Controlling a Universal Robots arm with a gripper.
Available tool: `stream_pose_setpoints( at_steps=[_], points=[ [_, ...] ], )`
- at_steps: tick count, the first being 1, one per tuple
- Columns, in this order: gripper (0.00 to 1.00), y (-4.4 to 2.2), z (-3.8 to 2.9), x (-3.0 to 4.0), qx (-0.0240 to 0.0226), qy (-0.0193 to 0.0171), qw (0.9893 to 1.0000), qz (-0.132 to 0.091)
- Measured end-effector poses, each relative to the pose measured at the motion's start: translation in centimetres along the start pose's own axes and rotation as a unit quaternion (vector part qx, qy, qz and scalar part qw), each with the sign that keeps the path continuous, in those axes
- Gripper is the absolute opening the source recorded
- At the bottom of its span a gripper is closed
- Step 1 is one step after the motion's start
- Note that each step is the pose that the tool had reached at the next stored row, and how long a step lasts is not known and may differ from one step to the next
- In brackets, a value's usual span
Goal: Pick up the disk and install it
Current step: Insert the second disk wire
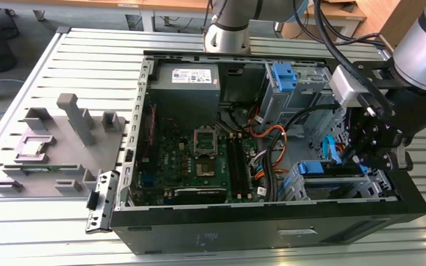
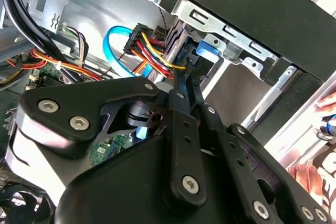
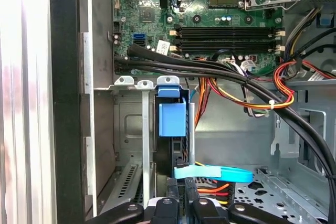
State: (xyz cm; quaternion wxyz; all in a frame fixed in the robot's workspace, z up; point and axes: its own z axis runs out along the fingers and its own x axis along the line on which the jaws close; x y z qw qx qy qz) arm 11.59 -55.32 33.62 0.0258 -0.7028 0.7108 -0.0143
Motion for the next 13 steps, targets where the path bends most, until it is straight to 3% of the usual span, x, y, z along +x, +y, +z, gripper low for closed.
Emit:
stream_pose_setpoints(
  at_steps=[2, 3, 4, 13],
  points=[
    [0.17, 0.00, 0.02, 0.01, 0.0000, -0.0037, 1.0000, 0.000],
    [0.17, 0.00, 0.01, 0.01, -0.0001, -0.0078, 1.0000, 0.000],
    [0.17, 0.00, 0.01, 0.01, -0.0001, -0.0096, 1.0000, 0.000],
    [0.17, -0.09, -0.07, 0.21, -0.0001, -0.0083, 1.0000, 0.000]
  ],
)
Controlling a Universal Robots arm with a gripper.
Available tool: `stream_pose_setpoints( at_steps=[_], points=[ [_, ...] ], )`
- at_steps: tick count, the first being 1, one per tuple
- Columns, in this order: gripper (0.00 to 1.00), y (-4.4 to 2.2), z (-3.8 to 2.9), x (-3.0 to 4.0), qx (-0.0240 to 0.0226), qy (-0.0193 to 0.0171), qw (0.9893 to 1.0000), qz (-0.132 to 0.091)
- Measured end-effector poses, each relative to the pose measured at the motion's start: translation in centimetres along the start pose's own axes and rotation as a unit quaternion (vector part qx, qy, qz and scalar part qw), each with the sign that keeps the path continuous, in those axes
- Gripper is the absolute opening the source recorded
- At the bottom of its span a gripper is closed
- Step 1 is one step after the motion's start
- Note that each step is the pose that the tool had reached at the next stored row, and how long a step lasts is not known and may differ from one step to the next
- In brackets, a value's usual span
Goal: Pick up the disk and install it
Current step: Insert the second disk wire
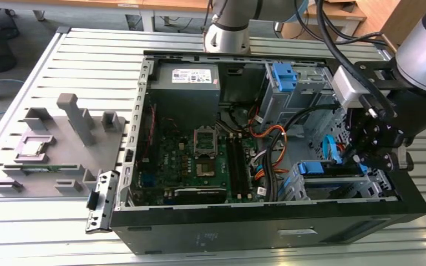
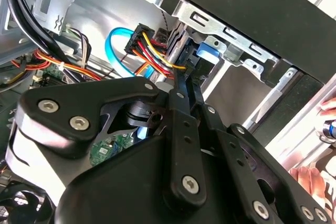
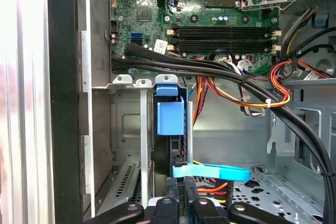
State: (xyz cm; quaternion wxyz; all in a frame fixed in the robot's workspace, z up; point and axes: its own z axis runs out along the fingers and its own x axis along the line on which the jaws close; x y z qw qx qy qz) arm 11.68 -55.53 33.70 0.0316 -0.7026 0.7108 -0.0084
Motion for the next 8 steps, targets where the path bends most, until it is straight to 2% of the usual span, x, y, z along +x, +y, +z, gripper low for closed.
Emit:
stream_pose_setpoints(
  at_steps=[8],
  points=[
    [0.17, 0.00, -0.01, 0.10, 0.0000, -0.0006, 1.0000, 0.000]
  ],
)
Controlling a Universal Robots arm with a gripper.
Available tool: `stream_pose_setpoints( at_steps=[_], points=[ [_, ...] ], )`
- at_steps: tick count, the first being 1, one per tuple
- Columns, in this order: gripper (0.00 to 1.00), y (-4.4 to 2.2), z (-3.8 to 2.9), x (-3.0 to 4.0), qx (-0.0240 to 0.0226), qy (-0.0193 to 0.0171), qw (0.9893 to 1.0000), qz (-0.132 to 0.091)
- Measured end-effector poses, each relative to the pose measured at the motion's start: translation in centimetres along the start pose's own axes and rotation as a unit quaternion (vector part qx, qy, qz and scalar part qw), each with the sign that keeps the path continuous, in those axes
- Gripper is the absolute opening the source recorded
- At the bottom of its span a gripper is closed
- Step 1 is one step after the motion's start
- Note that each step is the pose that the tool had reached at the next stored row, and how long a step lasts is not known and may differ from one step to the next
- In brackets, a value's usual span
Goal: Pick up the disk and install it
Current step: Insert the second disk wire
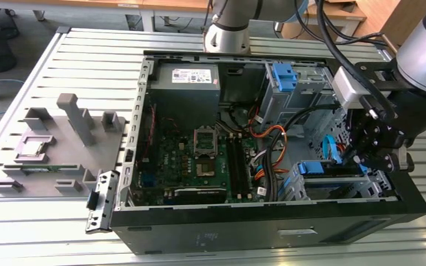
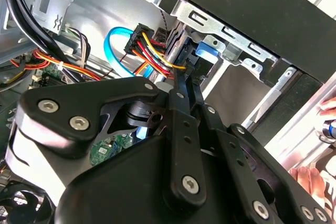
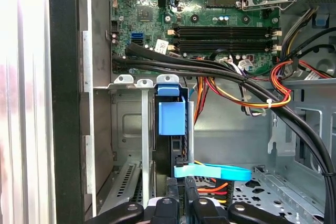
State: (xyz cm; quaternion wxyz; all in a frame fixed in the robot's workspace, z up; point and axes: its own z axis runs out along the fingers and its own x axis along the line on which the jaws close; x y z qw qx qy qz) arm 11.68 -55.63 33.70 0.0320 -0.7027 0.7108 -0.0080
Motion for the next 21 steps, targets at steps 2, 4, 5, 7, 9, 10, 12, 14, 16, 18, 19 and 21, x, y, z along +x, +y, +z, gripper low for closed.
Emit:
stream_pose_setpoints(
  at_steps=[2, 4, 5, 7, 9, 10, 12, 14, 16, 18, 19, 21],
  points=[
    [0.17, 0.00, 0.01, 0.02, 0.0000, -0.0003, 1.0000, 0.000],
    [0.17, 0.00, 0.01, 0.04, 0.0000, -0.0003, 1.0000, 0.000],
    [0.17, 0.00, 0.01, 0.06, 0.0000, -0.0003, 1.0000, 0.000],
    [0.17, 0.01, 0.01, 0.10, 0.0000, -0.0003, 1.0000, 0.000],
    [0.17, 0.02, 0.00, 0.13, 0.0000, -0.0003, 1.0000, 0.000],
    [0.17, 0.02, 0.00, 0.14, 0.0000, -0.0003, 1.0000, 0.000],
    [0.17, 0.02, 0.00, 0.14, 0.0000, -0.0004, 1.0000, 0.000],
    [0.17, 0.10, 0.00, 0.15, 0.0000, -0.0014, 1.0000, 0.000],
    [0.17, 0.11, 0.00, 0.15, 0.0000, -0.0019, 1.0000, 0.000],
    [0.17, 0.11, 0.00, 0.15, 0.0000, -0.0019, 1.0000, 0.000],
    [0.17, 0.12, 0.00, 0.15, 0.0000, -0.0020, 1.0000, 0.000],
    [0.17, 0.12, 0.00, 0.15, 0.0000, -0.0020, 1.0000, 0.000]
  ],
)
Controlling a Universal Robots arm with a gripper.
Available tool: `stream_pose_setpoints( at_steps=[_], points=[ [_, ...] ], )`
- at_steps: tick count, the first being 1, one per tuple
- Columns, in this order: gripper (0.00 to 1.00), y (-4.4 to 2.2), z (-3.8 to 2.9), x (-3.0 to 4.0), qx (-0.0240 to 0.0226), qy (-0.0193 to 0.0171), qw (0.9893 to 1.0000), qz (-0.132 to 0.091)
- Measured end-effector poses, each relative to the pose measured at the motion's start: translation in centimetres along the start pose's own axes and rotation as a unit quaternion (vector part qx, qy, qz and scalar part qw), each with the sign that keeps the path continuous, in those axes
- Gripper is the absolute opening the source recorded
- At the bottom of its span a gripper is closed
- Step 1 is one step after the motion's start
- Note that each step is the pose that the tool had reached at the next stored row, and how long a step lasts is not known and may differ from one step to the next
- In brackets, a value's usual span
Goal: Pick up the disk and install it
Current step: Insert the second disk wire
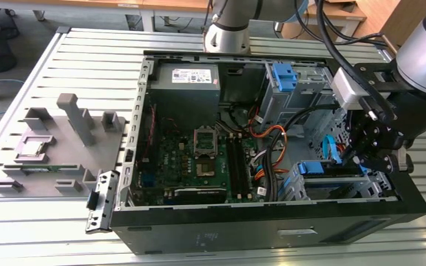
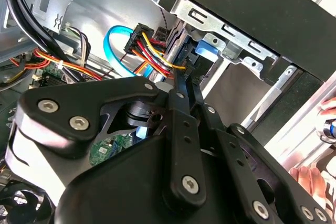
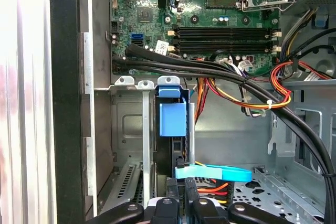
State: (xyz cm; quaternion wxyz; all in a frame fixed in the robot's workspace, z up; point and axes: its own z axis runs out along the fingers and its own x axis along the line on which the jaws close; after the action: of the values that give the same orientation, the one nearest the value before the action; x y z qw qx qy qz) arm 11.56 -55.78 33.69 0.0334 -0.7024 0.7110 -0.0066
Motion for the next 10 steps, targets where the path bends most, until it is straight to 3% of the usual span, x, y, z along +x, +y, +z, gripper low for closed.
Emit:
stream_pose_setpoints(
  at_steps=[10],
  points=[
    [0.17, 0.01, 0.22, 0.01, 0.0000, -0.0011, 1.0000, 0.000]
  ],
)
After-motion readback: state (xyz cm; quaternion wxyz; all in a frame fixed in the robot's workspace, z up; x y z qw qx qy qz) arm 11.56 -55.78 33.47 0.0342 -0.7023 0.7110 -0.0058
